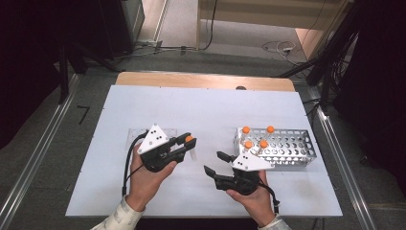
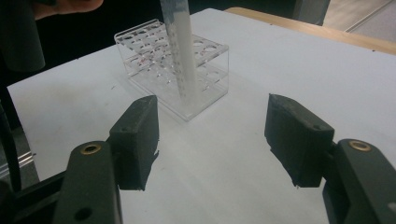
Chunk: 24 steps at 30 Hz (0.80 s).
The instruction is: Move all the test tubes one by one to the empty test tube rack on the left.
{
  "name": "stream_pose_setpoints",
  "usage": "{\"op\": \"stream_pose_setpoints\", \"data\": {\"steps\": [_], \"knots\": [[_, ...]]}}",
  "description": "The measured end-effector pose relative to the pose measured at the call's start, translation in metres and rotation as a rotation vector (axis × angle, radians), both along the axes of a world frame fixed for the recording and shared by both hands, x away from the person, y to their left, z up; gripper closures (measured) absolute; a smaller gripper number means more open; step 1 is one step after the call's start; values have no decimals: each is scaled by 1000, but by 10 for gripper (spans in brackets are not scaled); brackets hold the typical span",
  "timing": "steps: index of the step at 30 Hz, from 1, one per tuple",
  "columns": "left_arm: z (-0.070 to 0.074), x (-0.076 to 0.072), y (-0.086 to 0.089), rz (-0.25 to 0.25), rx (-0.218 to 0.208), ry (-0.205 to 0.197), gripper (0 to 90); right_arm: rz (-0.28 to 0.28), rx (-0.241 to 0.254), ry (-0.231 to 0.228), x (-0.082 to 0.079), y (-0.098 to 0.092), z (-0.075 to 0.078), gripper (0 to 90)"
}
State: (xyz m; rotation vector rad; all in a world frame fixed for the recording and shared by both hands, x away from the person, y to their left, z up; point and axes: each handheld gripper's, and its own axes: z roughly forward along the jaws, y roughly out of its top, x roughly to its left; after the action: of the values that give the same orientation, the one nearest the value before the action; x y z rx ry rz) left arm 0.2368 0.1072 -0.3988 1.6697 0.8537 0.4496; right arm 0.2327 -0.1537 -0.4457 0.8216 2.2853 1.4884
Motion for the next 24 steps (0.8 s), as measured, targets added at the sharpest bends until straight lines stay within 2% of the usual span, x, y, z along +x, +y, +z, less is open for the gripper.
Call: {"op": "stream_pose_setpoints", "data": {"steps": [11, 12, 19, 24], "knots": [[9, 2, 33, 85, 2, -12, 705, -18, 4, -2, -1, -9, 2, 343], [10, 2, 39, 112, 10, -18, 705, -21, 4, -2, -1, -10, 2, 344], [5, 8, 53, 184, 34, -14, 705, -23, 6, -3, -1, -11, 2, 346], [3, 10, 60, 212, 41, -9, 705, -24, 4, -2, -1, -13, 2, 346]]}}
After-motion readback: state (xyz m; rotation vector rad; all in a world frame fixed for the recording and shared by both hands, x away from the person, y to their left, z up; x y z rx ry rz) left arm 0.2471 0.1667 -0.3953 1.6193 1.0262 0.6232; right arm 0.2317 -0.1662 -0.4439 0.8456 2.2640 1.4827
